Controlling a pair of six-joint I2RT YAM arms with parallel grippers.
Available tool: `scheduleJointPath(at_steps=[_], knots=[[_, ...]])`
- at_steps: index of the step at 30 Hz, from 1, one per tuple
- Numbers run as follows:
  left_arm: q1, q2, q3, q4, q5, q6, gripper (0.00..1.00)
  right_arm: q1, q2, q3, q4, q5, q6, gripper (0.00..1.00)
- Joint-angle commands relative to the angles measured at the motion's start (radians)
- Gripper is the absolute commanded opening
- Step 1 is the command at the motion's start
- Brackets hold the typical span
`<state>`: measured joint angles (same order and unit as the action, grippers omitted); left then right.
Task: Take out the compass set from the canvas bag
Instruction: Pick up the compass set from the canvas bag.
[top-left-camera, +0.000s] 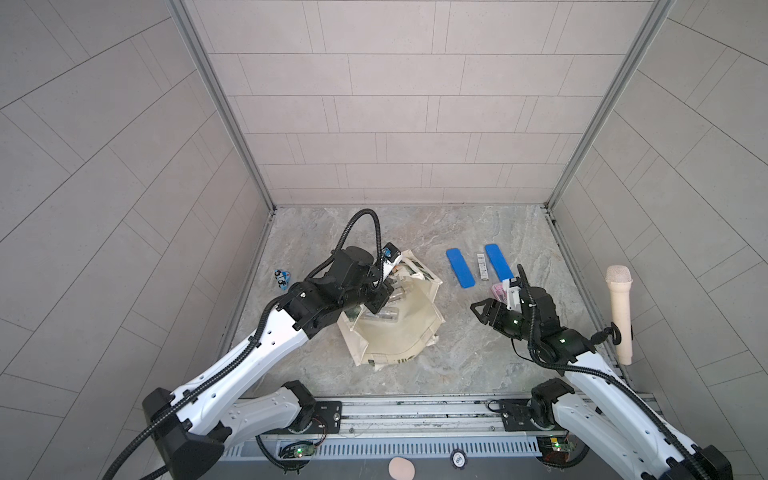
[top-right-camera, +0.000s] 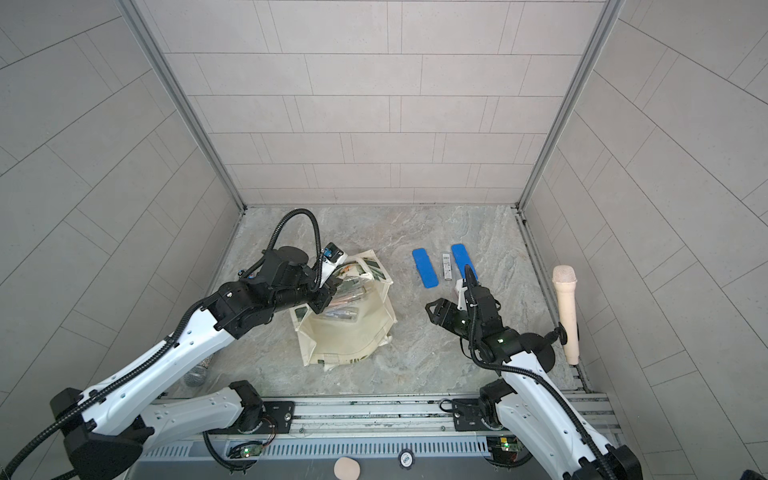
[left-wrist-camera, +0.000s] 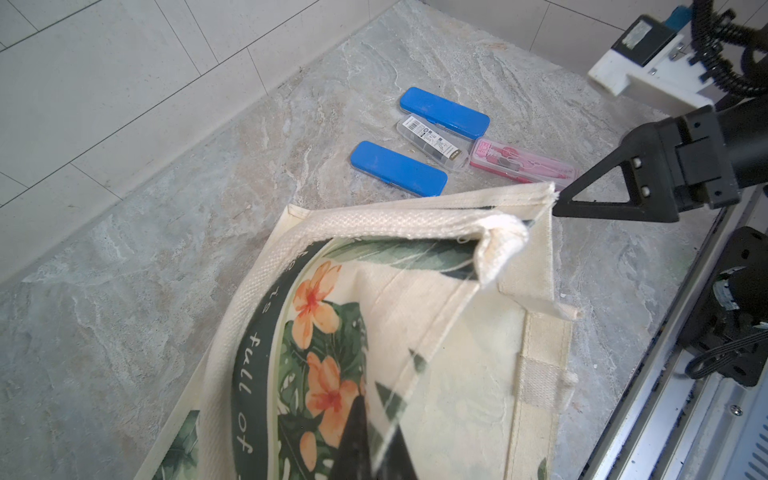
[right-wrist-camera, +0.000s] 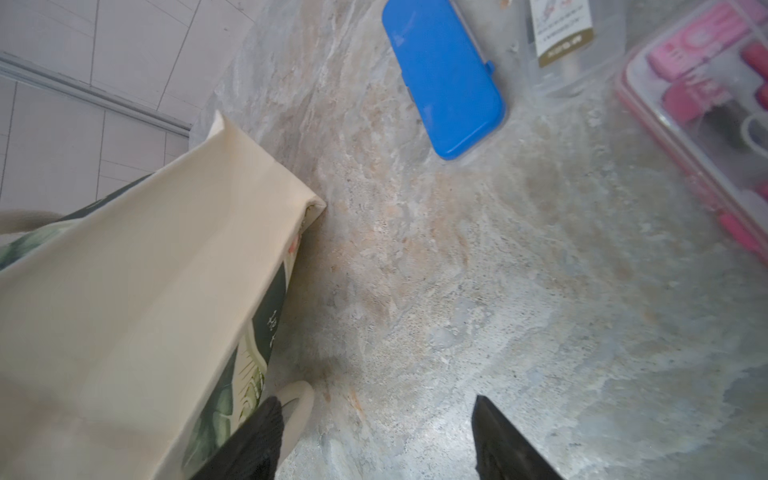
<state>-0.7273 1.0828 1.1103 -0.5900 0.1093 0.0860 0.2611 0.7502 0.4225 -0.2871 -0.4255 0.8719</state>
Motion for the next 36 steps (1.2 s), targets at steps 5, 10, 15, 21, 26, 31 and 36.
scheduleJointPath(at_steps=[5,10,15,21,26,31,36], knots=[[-0.007,0.044,0.055,0.03,0.08,0.003,0.0,-0.075,-0.016,-0.047,0.051,-0.08,0.031,0.73],[-0.007,0.038,0.047,0.053,0.058,0.009,0.0,-0.087,-0.042,-0.089,0.099,-0.079,0.071,0.73],[-0.007,0.023,0.027,0.096,0.032,0.005,0.0,-0.125,0.009,-0.088,0.121,-0.123,0.064,0.73],[-0.007,0.061,0.027,0.113,0.036,-0.023,0.0,-0.131,0.025,-0.09,0.189,-0.17,0.088,0.77],[-0.007,0.094,0.049,0.107,0.04,-0.042,0.0,-0.063,-0.047,-0.05,0.313,-0.18,0.2,0.82],[-0.007,0.099,0.045,0.134,0.032,-0.054,0.0,0.145,-0.014,0.036,0.479,-0.103,0.297,0.86],[-0.009,0.128,0.085,0.13,0.043,-0.048,0.0,0.356,0.121,0.17,0.55,-0.081,0.283,0.81]])
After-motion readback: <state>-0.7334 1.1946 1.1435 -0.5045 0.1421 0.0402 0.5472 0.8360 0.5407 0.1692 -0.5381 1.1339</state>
